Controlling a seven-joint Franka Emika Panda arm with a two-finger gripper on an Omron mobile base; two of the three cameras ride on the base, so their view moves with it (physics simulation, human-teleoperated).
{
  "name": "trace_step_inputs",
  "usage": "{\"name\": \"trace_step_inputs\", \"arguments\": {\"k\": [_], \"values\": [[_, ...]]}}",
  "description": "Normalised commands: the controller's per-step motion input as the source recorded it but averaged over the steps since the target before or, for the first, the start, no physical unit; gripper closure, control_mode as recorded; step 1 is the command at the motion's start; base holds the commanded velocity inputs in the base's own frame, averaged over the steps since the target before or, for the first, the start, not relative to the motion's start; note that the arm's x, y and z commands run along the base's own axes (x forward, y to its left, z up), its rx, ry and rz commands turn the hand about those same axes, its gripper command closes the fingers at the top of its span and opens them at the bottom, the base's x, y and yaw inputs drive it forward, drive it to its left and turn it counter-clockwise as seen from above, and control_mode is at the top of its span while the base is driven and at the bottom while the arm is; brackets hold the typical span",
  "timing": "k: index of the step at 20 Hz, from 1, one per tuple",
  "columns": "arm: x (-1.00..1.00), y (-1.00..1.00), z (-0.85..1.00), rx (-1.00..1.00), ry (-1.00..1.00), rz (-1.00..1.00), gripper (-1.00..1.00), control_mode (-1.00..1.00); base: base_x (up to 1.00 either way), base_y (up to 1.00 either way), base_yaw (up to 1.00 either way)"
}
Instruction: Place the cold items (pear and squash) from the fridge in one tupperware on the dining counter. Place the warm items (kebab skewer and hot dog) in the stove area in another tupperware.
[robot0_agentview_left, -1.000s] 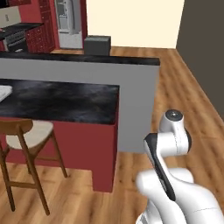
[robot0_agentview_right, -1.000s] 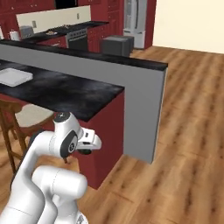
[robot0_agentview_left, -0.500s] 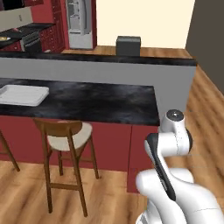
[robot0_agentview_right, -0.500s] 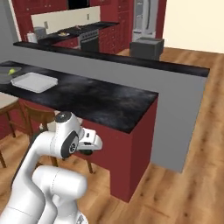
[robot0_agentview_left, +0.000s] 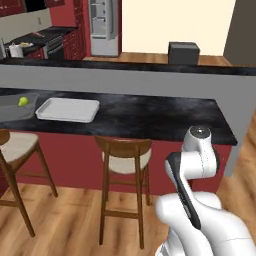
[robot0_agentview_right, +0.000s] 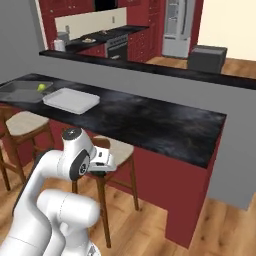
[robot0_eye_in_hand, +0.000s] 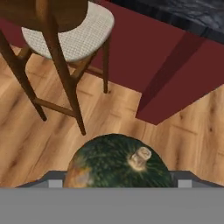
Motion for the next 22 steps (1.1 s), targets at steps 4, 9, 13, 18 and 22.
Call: {"name": "trace_step_inputs", "arguments": {"k": [4,9,13,18,22], "values": [[0.00,0.00,0.00,0.00,0.00,0.00,1.00,1.00,-0.06,1.00,-0.02],[0.00,0.00,0.00,0.00,0.00,0.00,1.00,1.00,-0.01,1.00,-0.11],[0.00,0.00,0.00,0.00,0.00,0.00,1.00,1.00,0.00,1.00,-0.17],[0.00,0.00,0.00,0.00,0.00,0.00,1.00,1.00,0.09,1.00,-0.08],[0.00,0.00,0.00,0.00,0.00,0.00,1.00,1.00,0.25,0.99,0.00]]}}
